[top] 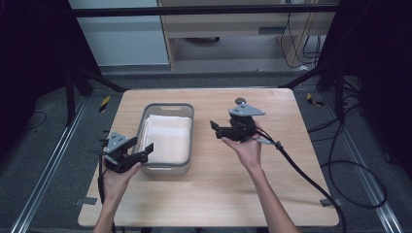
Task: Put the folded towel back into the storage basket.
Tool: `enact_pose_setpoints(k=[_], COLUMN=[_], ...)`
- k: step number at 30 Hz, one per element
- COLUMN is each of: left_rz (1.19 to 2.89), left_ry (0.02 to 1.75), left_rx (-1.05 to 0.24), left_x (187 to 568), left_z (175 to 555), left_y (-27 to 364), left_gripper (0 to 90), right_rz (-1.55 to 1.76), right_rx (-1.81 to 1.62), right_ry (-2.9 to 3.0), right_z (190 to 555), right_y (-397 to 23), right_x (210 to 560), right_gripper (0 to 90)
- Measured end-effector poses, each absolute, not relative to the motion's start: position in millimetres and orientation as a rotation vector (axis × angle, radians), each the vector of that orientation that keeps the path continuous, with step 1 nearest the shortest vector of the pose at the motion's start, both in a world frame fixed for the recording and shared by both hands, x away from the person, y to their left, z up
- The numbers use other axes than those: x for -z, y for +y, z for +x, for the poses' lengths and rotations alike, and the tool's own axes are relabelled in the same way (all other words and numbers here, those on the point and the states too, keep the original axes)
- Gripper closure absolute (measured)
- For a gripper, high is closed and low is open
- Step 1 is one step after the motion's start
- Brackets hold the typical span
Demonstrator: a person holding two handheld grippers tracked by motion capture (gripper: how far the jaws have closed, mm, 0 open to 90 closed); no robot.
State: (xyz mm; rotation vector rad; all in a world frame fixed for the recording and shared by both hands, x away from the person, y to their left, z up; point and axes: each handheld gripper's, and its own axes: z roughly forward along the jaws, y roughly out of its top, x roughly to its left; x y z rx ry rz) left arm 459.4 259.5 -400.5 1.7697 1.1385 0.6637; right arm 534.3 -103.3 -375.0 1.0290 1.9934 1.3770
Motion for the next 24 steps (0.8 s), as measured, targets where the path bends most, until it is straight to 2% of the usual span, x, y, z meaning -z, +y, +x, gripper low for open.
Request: enact_pose_setpoints(k=[12,21,24], left_rz=[1.750,1.766,1.762], left_ry=[1.116,1.081,1.075], left_rx=[-0.668,-0.695,-0.703], left_x=[412,425,427], left_z=[446,423,415], left_y=[258,262,265], left_gripper=[26.1,25.4,25.6], right_rz=[1.133,1.176,1.173], right_rx=[-1.437,-1.345,-1.317], right_ry=[1.924,1.966,1.994], right_z=[490,465,456], right_y=[-198,-238,-245], right_x=[400,430,439], right_gripper=[15.7,14.5,18.0])
